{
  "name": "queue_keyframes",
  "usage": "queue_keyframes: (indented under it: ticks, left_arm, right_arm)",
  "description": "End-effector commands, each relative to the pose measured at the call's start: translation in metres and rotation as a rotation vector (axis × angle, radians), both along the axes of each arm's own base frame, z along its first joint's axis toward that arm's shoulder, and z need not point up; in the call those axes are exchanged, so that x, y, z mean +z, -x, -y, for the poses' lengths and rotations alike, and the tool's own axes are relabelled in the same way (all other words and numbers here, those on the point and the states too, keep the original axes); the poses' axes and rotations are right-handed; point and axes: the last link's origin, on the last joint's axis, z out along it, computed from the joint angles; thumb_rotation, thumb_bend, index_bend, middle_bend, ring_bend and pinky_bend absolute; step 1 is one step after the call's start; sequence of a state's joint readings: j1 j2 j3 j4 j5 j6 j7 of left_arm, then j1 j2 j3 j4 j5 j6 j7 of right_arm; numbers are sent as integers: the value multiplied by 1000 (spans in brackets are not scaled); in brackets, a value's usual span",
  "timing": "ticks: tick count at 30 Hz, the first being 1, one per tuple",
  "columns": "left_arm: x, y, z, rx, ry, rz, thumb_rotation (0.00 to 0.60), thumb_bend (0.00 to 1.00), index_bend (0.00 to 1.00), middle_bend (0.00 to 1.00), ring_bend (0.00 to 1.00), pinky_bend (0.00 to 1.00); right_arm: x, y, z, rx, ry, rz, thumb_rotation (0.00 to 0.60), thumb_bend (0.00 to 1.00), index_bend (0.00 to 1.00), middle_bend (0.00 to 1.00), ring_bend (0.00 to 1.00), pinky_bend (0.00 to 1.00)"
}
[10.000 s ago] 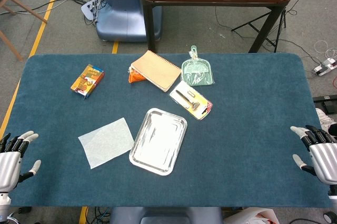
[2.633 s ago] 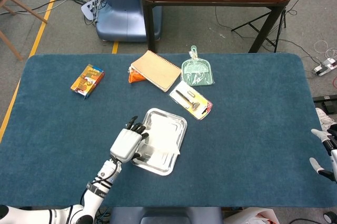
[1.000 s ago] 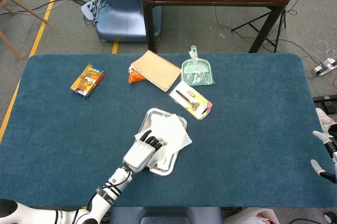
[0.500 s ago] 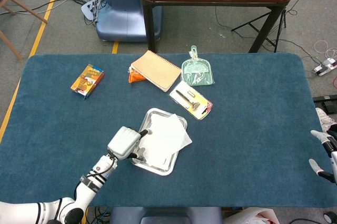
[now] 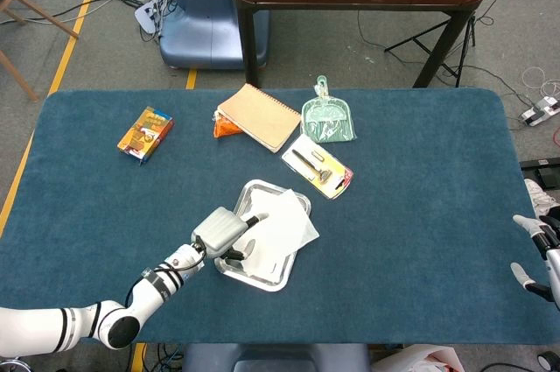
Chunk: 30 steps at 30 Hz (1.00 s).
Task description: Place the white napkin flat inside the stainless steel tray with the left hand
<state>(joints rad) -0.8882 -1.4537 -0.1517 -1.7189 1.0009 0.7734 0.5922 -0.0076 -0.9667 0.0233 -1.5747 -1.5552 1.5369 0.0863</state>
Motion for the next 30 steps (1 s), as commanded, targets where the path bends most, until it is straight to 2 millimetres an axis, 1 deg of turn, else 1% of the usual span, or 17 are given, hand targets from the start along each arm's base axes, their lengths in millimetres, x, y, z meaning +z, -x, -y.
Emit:
queue_keyframes:
  ticks: [1,4,10,12,18,21,30]
  left_arm:
    - [-8,-9,-6,-36,19,-28,106,535,83,1000,1000,1000]
    - [-15,-17,-11,-64,36,-50,101,535,83,1000,1000,1000]
    - [-28,-33,-18,-105,46,-81,119,534,82,1000,1000,1000]
    - [-32,-37,-21,-114,47,-98,137,535,84,1000,1000,1000]
    - [-45,-47,-28,-157,35,-166,160,535,86,1000,1000,1000]
    - [-50,-52,-31,-175,25,-202,187,534,86,1000,1000,1000]
    - [-66,-64,-32,-185,30,-263,225,533,86,1000,1000,1000]
  right_arm:
    - [0,0,1,-3,-2,-2,600,273,210,253,140,221]
    - [-1,0,2,-6,-3,-3,600,273,211,253,140,221]
    - [-3,-1,4,-10,-10,-6,600,273,210,252,140,221]
    - [-4,-2,5,-11,-12,-6,600,273,211,253,140,221]
    - [-4,-1,5,-15,-12,-8,600,273,210,253,140,221]
    - [-4,0,4,-20,-12,-6,600,273,210,253,140,221]
    - [-5,3,2,-28,-13,-1,600,273,210,253,140,221]
